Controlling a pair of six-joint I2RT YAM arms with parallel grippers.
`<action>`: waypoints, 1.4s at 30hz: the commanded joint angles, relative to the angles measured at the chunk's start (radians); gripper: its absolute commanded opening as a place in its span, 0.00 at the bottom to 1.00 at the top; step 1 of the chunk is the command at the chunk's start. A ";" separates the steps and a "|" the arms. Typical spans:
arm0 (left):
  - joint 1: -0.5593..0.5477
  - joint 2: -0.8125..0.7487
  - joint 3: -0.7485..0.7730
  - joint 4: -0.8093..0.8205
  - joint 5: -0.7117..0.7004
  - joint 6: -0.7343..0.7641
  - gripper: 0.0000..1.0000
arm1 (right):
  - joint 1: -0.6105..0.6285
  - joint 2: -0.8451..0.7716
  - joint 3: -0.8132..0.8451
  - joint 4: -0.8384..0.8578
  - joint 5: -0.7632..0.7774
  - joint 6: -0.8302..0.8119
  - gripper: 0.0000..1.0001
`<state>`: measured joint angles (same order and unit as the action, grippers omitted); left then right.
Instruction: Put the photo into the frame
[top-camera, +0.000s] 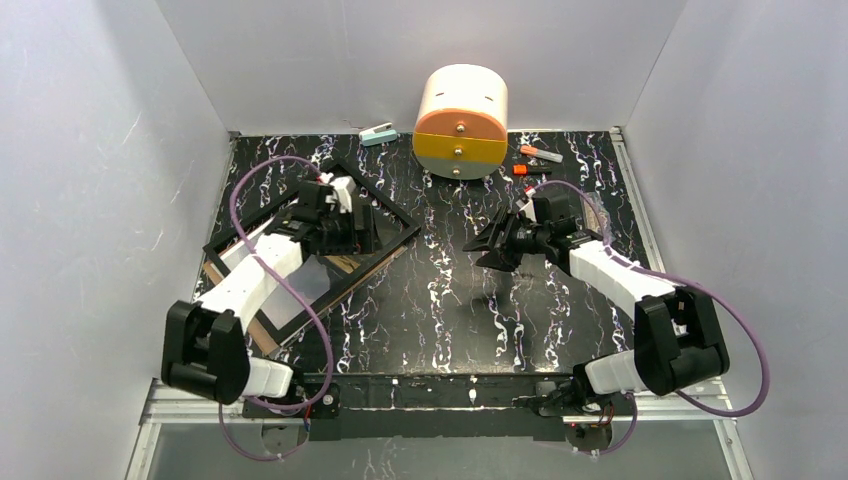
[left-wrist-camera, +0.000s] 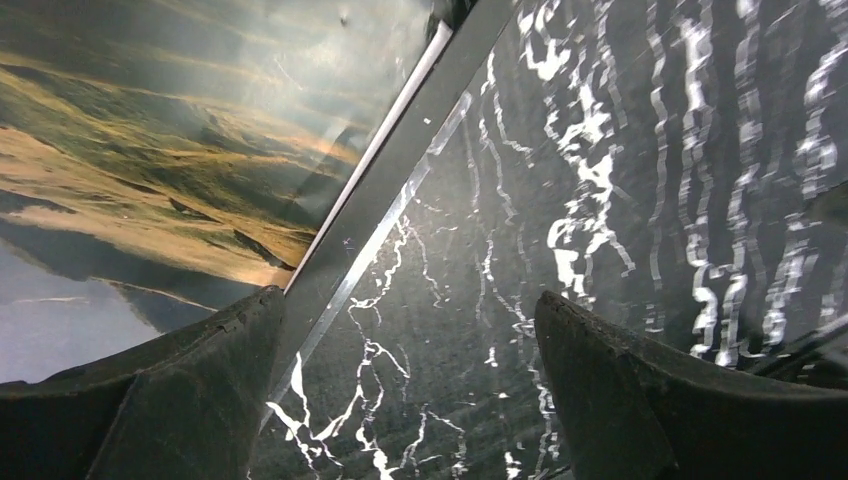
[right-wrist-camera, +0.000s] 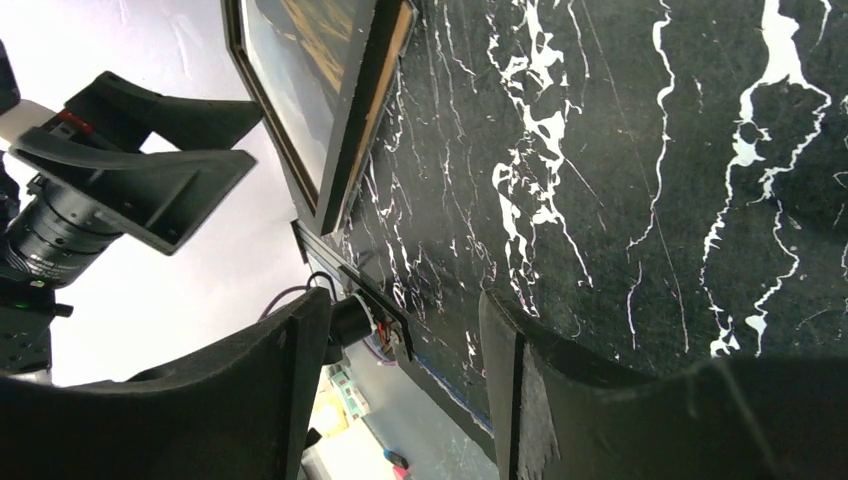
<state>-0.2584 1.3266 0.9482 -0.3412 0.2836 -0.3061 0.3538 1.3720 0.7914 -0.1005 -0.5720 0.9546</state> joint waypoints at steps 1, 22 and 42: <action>-0.071 0.085 0.014 -0.067 -0.152 0.065 0.90 | 0.004 0.026 -0.025 0.072 0.000 0.011 0.64; -0.141 0.291 0.098 -0.182 -0.241 0.213 0.69 | 0.004 0.053 -0.089 0.068 -0.032 -0.025 0.62; -0.160 0.400 0.187 -0.238 -0.349 0.294 0.26 | 0.004 0.034 -0.109 0.055 -0.040 -0.034 0.62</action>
<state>-0.4160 1.7340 1.1103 -0.5400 -0.0189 -0.0341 0.3538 1.4200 0.6750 -0.0513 -0.5907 0.9318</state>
